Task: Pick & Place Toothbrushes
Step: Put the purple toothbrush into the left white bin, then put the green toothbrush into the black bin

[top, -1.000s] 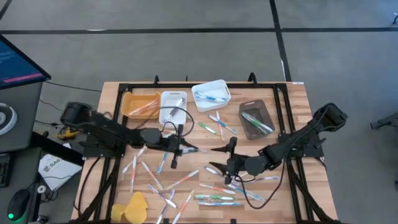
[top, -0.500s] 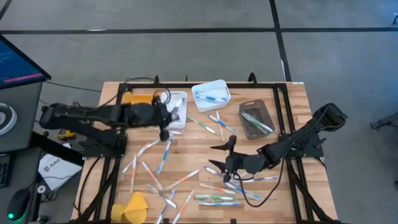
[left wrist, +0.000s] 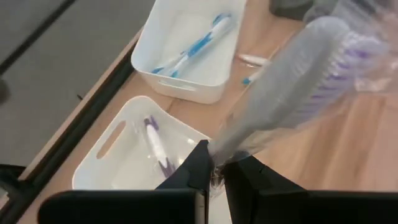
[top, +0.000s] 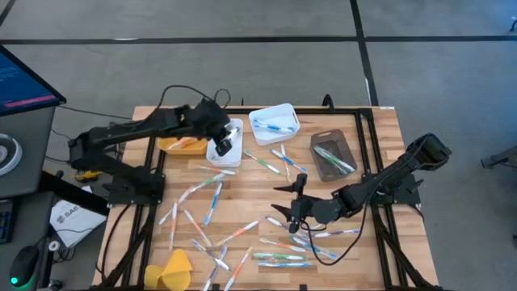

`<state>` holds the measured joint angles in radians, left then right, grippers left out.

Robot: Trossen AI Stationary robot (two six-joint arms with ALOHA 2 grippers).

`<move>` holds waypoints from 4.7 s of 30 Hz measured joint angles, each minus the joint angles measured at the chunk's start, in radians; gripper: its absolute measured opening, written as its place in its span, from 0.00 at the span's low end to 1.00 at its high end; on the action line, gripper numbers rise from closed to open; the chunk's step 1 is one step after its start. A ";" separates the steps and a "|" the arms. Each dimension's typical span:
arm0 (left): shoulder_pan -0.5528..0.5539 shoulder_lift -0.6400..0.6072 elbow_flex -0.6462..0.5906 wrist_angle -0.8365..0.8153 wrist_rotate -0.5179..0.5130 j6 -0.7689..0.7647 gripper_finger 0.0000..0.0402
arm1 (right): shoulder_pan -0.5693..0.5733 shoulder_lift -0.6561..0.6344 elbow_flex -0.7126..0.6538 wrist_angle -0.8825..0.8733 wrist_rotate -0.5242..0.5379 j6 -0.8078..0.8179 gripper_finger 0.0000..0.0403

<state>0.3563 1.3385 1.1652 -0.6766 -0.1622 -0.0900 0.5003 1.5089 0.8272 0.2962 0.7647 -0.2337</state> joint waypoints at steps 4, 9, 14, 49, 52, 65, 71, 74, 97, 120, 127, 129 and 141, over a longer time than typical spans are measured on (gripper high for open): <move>0.014 0.082 0.072 -0.034 0.052 -0.001 0.04 | 0.000 0.000 0.000 -0.001 0.000 0.005 0.63; 0.033 0.174 0.183 -0.188 0.065 -0.003 0.05 | 0.000 0.000 0.000 -0.004 0.000 0.012 0.63; 0.063 0.224 0.214 -0.240 0.066 -0.005 0.05 | 0.000 0.000 0.000 -0.008 -0.001 0.025 0.63; 0.191 0.411 0.214 -0.306 0.179 -0.102 0.09 | -0.005 0.000 0.000 -0.035 -0.005 0.051 0.63; 0.195 0.411 0.214 -0.306 0.179 -0.101 0.11 | -0.005 0.000 0.000 -0.036 -0.005 0.051 0.63; 0.193 0.411 0.214 -0.286 0.154 -0.066 0.22 | -0.005 0.000 0.000 -0.057 -0.005 0.070 0.63; 0.193 0.411 0.214 -0.285 0.134 -0.073 0.30 | -0.005 0.000 0.000 -0.057 -0.005 0.070 0.63; 0.193 0.411 0.214 -0.282 0.099 -0.071 0.33 | 0.000 0.000 0.000 -0.073 -0.008 0.101 0.63; -0.184 0.090 0.054 0.054 0.082 -0.057 0.36 | 0.058 0.001 -0.001 -0.282 -0.305 0.408 0.63; -0.644 -0.269 -0.725 0.942 0.088 -0.112 0.36 | 0.121 0.043 0.297 -0.552 -0.380 0.461 0.63; -0.645 -0.281 -0.771 1.049 0.088 -0.111 0.36 | 0.154 0.299 0.651 -0.947 -0.461 0.505 0.63; -0.645 -0.281 -0.771 1.050 0.088 -0.111 0.36 | 0.152 0.384 0.768 -1.081 -0.488 0.523 0.63; -0.645 -0.280 -0.771 1.061 0.088 -0.110 0.36 | 0.066 0.592 1.044 -1.273 -0.786 0.494 0.63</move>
<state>-0.2882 1.0584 0.3943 0.3842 -0.0742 -0.2001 0.5662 2.1010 1.8710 -0.9771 -0.0209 0.2599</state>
